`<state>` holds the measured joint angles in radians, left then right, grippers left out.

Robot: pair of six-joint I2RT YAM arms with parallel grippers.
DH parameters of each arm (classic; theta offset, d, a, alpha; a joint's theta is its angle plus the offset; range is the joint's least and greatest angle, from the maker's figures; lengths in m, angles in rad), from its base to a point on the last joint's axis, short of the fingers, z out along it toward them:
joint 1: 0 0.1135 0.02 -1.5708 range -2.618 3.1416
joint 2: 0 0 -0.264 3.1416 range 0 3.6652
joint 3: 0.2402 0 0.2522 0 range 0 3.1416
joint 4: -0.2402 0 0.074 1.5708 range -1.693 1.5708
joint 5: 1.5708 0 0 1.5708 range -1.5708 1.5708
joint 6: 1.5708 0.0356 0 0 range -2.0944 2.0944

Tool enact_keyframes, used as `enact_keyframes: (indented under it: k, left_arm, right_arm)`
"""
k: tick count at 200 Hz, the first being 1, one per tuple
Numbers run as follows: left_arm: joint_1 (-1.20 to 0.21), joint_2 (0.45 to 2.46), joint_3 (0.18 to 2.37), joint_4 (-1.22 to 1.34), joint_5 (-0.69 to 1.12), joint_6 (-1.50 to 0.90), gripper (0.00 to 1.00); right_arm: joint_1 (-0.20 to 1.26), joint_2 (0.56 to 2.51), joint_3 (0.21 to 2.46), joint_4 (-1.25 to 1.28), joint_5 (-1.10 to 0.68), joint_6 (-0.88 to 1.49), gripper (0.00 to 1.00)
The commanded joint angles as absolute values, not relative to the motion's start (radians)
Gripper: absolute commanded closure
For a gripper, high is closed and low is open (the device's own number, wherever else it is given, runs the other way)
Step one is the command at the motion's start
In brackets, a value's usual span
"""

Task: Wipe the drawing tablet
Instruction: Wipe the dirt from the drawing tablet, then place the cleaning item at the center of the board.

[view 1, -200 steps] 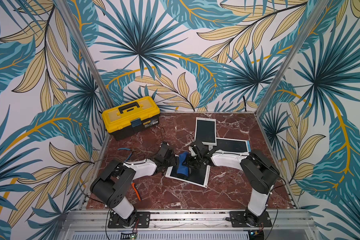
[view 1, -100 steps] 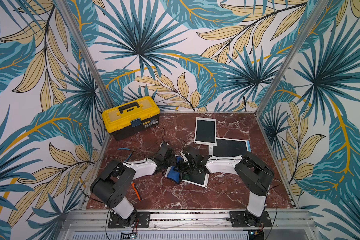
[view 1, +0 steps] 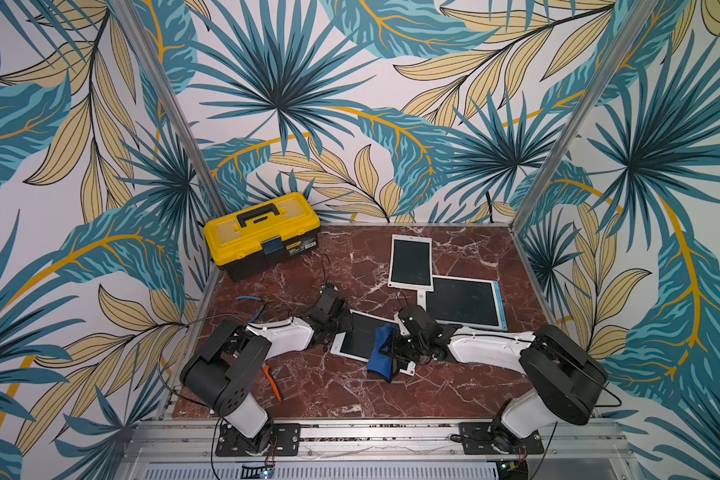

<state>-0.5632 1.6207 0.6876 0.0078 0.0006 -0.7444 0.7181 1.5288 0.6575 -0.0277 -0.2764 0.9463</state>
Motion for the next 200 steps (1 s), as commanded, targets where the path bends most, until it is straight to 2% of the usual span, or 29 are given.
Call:
enact_keyframes:
  k: [1, 46, 82, 100, 136, 149, 164, 200]
  left_arm:
    - [-0.575, 1.69, 0.601, -0.29, 0.063, -0.766, 0.5]
    - [-0.575, 1.687, 0.603, -0.291, 0.08, -0.76, 0.5]
    - [-0.559, 1.665, 0.597, -0.293, 0.107, -0.753, 0.49]
    - [-0.542, 1.67, 0.601, -0.293, 0.126, -0.748, 0.49]
    - [-0.538, 1.666, 0.615, -0.295, 0.14, -0.742, 0.5]
    - [-0.538, 1.662, 0.614, -0.295, 0.141, -0.743, 0.5]
    - [-0.538, 1.662, 0.612, -0.296, 0.14, -0.741, 0.5]
    - [-0.538, 1.673, 0.614, -0.295, 0.141, -0.741, 0.5]
  right_arm:
    - [0.668, 1.436, 0.573, -0.206, -0.245, 0.901, 0.71]
    - [0.593, 1.225, 0.605, -0.433, -0.256, 0.829, 0.7]
    - [0.538, 1.039, 0.683, -0.749, -0.085, 0.736, 0.68]
    - [0.508, 1.01, 0.691, -0.862, -0.03, 0.717, 0.68]
    - [0.495, 0.976, 0.654, -0.926, -0.004, 0.747, 0.69]
    - [0.494, 0.951, 0.643, -0.936, 0.03, 0.763, 0.62]
    - [0.493, 0.934, 0.638, -0.939, 0.054, 0.773, 0.48]
    - [0.493, 0.927, 0.65, -0.893, 0.028, 0.755, 0.48]
